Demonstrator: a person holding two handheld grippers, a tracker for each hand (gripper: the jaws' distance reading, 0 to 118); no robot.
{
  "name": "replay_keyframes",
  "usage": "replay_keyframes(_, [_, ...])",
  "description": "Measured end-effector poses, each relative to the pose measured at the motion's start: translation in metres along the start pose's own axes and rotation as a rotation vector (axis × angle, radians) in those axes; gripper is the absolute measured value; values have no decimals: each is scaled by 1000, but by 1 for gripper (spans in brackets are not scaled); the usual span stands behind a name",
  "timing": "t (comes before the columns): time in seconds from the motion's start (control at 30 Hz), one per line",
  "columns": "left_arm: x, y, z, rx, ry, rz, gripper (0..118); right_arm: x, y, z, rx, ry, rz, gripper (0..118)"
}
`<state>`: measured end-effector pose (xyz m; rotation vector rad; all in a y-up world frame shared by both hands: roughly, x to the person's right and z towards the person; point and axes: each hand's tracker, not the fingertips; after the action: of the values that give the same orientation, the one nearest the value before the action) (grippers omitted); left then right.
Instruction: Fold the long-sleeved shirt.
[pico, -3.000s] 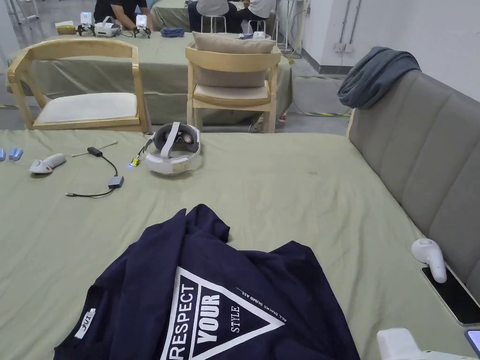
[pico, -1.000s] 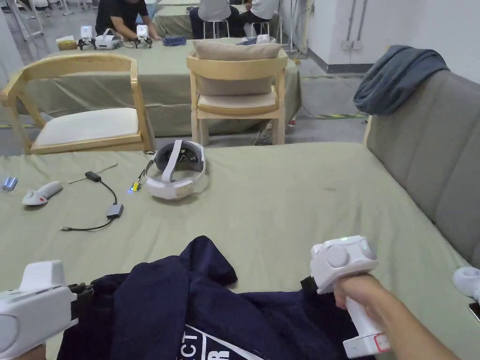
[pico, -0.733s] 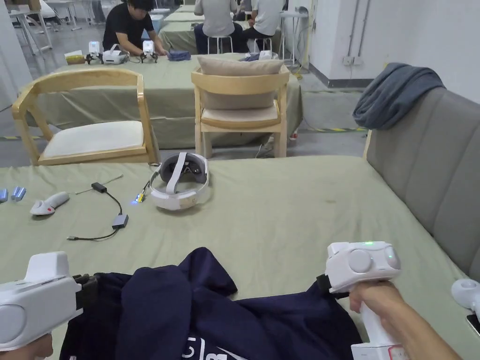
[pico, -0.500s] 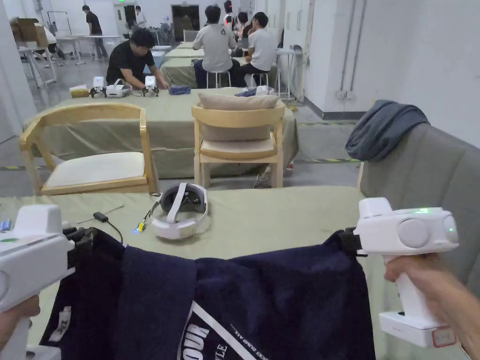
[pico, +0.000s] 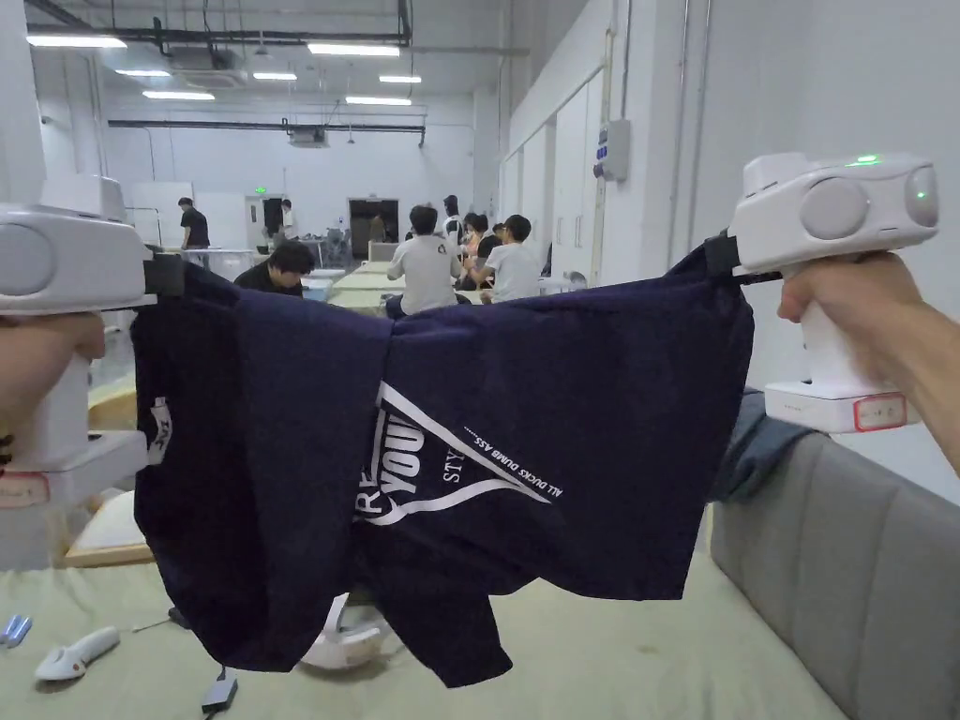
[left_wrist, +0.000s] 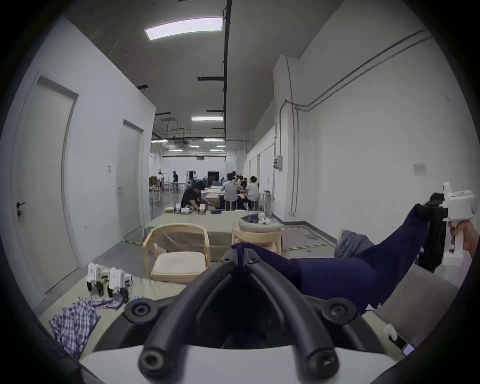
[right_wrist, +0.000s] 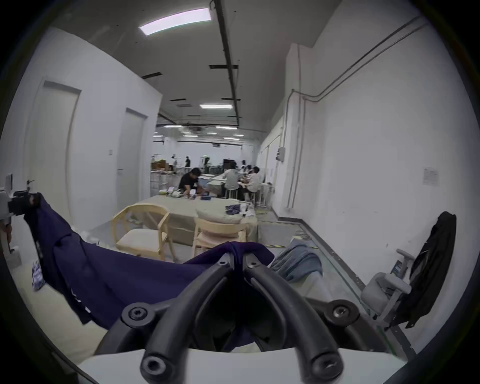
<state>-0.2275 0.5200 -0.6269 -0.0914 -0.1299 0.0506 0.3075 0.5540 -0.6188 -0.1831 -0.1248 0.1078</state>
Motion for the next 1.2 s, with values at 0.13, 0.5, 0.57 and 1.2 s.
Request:
replay_keyframes(0.13, [6,14,-16,8,45,66,5,-8,12,-7,14,-30,-12,3])
replay_keyframes(0.5, [8,-134,-33,-192,19,35,5,-20,-136,-45,-189,44,-56,3])
replay_keyframes(0.57, [6,-182,-34,-276,42,57,5,-28,-185,-53,-273,35,-69,3])
replay_keyframes(1.2, [-2,-393,196,-440,-41,63,5,-29,-448,171,-503,186,-120,3])
